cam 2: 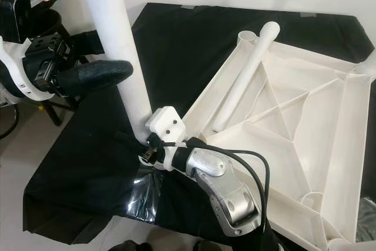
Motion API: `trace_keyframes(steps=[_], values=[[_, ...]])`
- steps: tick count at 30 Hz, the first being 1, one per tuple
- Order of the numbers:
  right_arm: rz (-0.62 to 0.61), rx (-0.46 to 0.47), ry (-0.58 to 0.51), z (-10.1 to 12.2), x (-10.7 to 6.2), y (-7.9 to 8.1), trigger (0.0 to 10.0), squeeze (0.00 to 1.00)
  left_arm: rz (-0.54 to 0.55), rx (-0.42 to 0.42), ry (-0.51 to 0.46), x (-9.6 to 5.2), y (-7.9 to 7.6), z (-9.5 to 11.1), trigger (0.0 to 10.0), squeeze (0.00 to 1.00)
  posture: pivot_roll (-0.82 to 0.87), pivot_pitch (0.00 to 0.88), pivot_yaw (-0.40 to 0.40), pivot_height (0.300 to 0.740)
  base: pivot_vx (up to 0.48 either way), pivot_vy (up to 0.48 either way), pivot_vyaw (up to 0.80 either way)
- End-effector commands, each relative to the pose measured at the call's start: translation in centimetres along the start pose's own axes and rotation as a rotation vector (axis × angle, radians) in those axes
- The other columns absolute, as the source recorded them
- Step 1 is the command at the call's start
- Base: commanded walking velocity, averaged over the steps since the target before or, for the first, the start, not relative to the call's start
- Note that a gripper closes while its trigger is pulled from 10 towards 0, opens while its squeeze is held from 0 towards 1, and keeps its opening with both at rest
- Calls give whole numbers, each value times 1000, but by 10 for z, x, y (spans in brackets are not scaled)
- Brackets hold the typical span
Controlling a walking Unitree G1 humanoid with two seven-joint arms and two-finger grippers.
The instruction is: Building children table
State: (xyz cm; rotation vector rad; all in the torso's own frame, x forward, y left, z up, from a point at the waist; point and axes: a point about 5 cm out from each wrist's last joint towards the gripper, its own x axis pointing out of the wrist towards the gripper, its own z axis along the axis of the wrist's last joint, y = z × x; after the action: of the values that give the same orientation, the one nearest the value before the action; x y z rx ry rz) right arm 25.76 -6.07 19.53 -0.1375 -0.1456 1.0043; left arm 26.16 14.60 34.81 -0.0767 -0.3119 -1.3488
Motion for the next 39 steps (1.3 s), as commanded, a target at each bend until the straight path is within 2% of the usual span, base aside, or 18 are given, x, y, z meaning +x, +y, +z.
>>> trace_keyframes(steps=[1,11,18,21,31,32,33,34,35,36,39], values=[[30,-14,-16,0,1,5,10000,0,-4,2,1,-1,1,5,0,0,-23,123,61,740,0,0,0],[36,-68,-11,2,5,-12,10000,0,-74,-57,-16,4,-5,0,0,0,-46,107,41,740,0,0,0],[33,-96,-23,8,9,-20,10000,0,-85,-57,-12,6,-6,-4,0,0,-54,99,41,740,0,0,0],[25,-131,-60,20,19,-34,10000,0,-72,-22,-15,9,-4,-3,0,0,-50,81,39,740,0,0,0],[16,-149,-77,29,27,-50,10000,0,-50,-9,-18,7,1,-6,0,0,-34,59,41,740,0,0,0],[146,-127,-75,31,24,-52,10000,1000,-74,11,-4,10,2,-5,0,0,-19,41,32,740,0,0,0],[146,-127,-75,31,24,-52,10000,1000,-74,11,-4,10,2,-5,0,0,-19,41,32,740,0,0,0],[195,-126,-80,32,23,-53,10000,1000,-87,20,6,11,3,-5,0,0,-20,39,32,740,0,0,0],[297,-114,-91,35,21,-53,10000,1000,-124,25,20,12,2,-4,0,0,-20,35,33,740,0,0,0],[297,-114,-91,35,21,-53,10000,1000,-124,25,20,12,2,-4,0,0,-20,35,33,740,0,0,0],[525,-111,-89,41,18,-53,10000,1000,-271,6,71,14,-6,-4,0,0,-14,21,25,740,0,0,0]])
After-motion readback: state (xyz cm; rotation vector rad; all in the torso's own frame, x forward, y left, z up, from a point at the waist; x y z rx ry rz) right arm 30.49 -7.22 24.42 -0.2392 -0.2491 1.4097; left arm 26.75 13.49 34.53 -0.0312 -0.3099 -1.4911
